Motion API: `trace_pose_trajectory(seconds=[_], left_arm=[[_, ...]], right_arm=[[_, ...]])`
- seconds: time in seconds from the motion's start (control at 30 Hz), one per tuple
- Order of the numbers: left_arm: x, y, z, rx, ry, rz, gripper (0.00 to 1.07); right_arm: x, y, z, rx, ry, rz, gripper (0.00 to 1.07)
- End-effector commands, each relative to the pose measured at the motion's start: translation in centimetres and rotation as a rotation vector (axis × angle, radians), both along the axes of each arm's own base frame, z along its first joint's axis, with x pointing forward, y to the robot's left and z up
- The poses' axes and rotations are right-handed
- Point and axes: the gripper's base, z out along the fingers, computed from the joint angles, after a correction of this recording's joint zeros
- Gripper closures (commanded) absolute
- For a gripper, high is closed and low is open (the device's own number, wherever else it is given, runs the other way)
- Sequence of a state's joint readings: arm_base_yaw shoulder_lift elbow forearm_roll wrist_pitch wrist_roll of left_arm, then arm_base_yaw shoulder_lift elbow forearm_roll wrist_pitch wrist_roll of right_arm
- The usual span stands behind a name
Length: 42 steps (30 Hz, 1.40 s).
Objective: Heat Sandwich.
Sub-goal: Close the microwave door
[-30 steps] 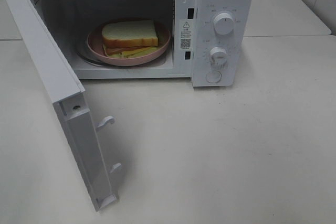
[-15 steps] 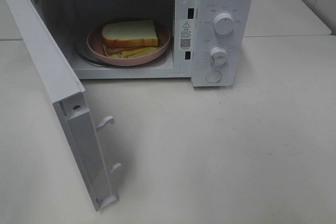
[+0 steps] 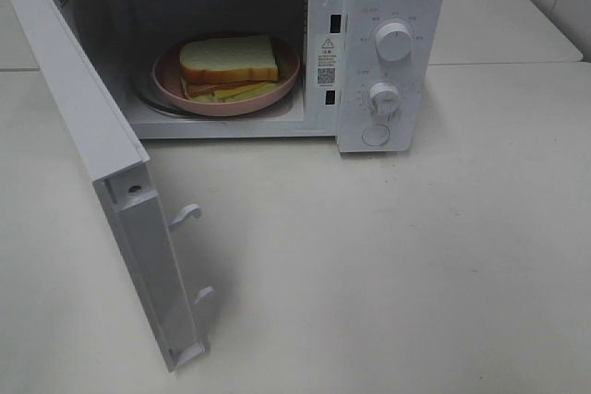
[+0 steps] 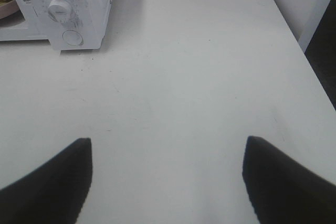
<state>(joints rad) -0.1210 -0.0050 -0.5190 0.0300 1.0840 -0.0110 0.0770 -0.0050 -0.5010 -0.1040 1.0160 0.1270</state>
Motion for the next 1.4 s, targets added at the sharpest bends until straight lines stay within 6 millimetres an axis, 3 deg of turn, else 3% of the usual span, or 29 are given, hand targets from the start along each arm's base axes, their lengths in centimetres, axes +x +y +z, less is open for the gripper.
trace_pose_trajectory(seconds=[0.03, 1.13, 1.4], left_arm=[[-0.2, 0.0, 0.1, -0.008, -0.029, 0.007, 0.07], [-0.2, -0.1, 0.1, -0.024, -0.028, -0.004, 0.07], [1.1, -0.2, 1.1, -0.017, -0.01, -0.001, 0.14]], right_arm=[[-0.3, 0.0, 0.1, -0.008, -0.043, 0.001, 0.31], [-0.3, 0.0, 0.1, -0.009, -0.043, 0.001, 0.32], [-0.3, 0.0, 0.1, -0.009, -0.043, 0.001, 0.34]])
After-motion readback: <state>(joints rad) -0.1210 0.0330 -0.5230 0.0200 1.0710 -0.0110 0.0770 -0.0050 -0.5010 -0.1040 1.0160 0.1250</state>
